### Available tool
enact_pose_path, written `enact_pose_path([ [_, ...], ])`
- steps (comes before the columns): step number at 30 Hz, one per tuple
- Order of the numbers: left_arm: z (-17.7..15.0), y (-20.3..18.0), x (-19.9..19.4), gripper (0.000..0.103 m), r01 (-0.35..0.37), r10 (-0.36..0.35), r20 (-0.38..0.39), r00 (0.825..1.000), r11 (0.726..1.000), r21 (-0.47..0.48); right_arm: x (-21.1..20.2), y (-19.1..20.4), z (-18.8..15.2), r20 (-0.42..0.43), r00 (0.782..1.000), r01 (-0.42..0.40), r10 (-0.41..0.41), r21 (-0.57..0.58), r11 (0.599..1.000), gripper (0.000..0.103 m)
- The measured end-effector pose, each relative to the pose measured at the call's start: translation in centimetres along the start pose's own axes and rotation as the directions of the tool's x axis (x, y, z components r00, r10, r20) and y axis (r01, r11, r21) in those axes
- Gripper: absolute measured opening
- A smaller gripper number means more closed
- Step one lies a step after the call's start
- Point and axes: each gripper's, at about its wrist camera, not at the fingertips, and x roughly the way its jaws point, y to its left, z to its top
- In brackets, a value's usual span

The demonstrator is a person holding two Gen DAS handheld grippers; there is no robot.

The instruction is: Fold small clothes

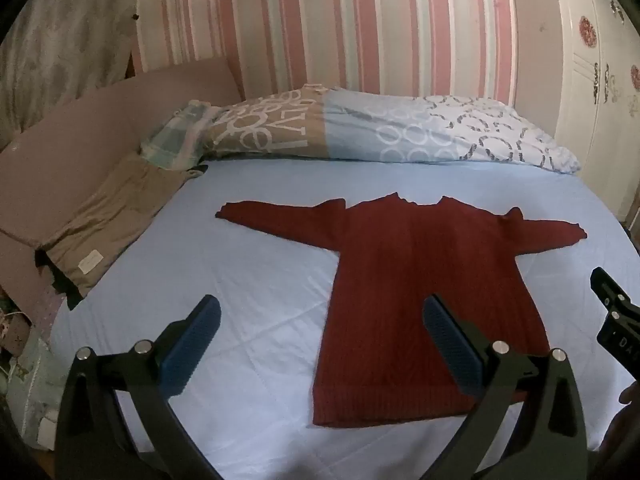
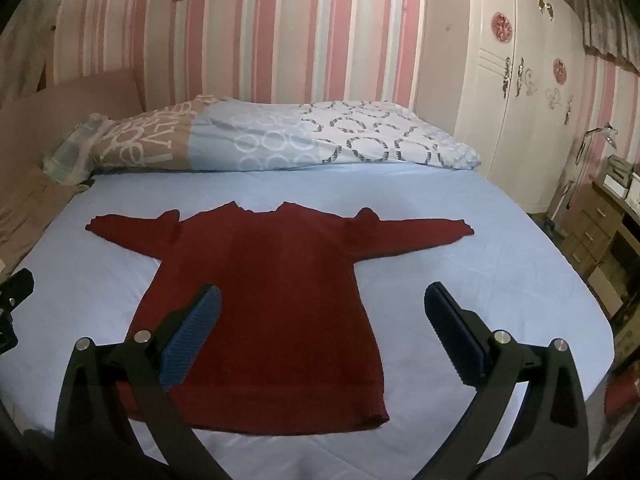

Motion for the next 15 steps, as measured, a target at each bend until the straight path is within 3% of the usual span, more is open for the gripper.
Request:
enact_pose_path([
  [15,-0.32,-0.44,0.35,0.101,-0.003,0.003,0.000,1.000,1.000,0.003,0.23,0.10,-0.17,-0.006,1.000,0.002,-0.003,-0.007,1.000,0.100],
])
